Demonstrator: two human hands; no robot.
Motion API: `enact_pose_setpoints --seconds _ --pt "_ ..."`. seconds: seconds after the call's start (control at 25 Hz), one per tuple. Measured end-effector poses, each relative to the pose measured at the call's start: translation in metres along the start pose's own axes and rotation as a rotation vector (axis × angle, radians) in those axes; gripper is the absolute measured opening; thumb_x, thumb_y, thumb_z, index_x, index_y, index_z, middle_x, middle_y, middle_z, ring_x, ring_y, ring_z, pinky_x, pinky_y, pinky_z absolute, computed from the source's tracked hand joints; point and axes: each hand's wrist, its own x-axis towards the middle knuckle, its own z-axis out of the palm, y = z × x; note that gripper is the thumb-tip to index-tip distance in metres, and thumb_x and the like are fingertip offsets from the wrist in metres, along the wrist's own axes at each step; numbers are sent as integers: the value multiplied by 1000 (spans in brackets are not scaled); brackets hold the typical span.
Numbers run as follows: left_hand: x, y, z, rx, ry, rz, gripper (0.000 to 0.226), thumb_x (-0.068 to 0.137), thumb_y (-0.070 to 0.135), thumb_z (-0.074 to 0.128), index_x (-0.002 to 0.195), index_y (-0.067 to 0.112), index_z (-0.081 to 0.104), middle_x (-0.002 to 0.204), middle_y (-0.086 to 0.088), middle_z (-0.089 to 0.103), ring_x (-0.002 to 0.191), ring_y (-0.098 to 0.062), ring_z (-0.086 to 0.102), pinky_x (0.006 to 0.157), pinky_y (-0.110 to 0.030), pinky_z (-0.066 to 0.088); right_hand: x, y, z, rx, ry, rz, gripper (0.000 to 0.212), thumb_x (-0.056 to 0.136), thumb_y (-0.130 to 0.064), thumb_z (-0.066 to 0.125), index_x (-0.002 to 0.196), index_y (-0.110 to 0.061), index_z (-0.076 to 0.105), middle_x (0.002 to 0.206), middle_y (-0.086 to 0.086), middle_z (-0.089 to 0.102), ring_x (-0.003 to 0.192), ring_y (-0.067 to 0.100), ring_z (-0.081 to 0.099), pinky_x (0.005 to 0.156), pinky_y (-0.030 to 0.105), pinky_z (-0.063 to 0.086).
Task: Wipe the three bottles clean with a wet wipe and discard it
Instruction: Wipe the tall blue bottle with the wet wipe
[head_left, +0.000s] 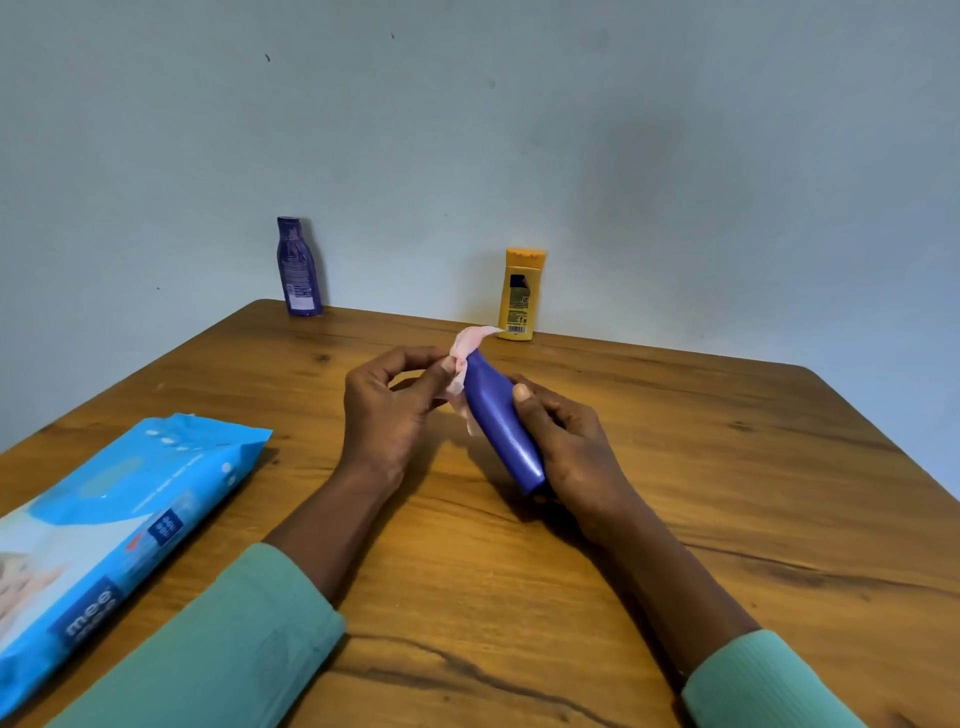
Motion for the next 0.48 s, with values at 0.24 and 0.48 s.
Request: enact_pose_setpoints --seconds 0.24,0.48 --pt "-31 12 16 -8 -127 -44 9 85 14 84 91 9 80 90 -3 80 88 -16 76 79 -31 64 5 14 3 -62 87 -57 61 100 -60 51 156 -38 41 147 0 58 118 23 65 96 45 59" --pt "-60 15 35 -40 -349 -59 13 82 15 86 90 7 79 88 -6 80 85 -19 77 75 -32 61 8 11 -13 396 147 57 52 104 -59 43 138 -23 60 119 19 72 103 31 72 72 36 59"
